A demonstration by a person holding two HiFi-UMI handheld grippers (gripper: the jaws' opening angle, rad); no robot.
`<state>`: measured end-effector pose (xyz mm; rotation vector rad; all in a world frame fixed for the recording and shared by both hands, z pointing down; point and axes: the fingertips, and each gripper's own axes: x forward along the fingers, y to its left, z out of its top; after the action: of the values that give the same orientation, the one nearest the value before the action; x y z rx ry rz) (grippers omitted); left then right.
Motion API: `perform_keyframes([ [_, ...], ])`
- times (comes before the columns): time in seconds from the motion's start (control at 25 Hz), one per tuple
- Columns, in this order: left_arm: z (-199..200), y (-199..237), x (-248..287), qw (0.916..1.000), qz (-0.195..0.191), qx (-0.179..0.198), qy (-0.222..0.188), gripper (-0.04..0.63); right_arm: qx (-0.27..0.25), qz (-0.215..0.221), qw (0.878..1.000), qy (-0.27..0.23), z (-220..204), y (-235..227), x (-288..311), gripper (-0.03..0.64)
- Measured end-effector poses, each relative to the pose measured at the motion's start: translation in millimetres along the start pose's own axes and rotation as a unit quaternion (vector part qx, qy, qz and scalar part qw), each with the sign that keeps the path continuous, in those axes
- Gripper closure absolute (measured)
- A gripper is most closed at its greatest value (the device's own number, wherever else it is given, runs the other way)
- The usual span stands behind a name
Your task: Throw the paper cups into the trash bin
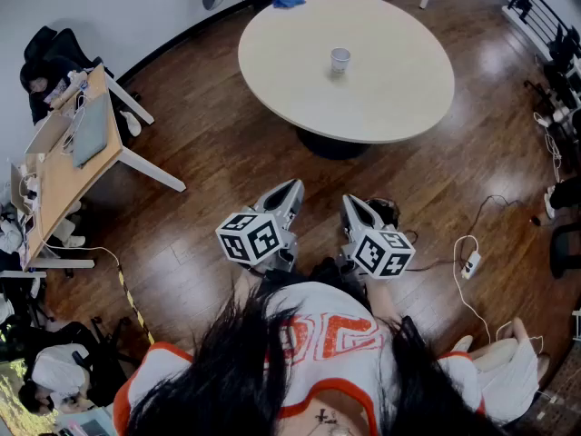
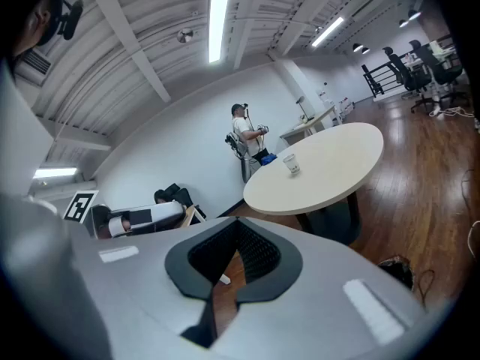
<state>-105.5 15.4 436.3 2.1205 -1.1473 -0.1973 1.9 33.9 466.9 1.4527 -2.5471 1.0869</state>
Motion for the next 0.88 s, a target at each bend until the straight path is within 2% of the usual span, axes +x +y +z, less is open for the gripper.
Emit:
perform_keyframes([
  [0.6,-0.8,-10.4,32.3,0.9999,0.003,-0.001,-0.011,0.595,-0.004,0.004,1.0,0.0,22.0,-31.4,-0.1,0.615],
  [0.88,-17.1,-24.7,46.6,0.9999,0.009,-0.005,-0.013,0.595,-0.002,0.012,1.0,0.01,26.3,-52.9,-7.7,0.615],
])
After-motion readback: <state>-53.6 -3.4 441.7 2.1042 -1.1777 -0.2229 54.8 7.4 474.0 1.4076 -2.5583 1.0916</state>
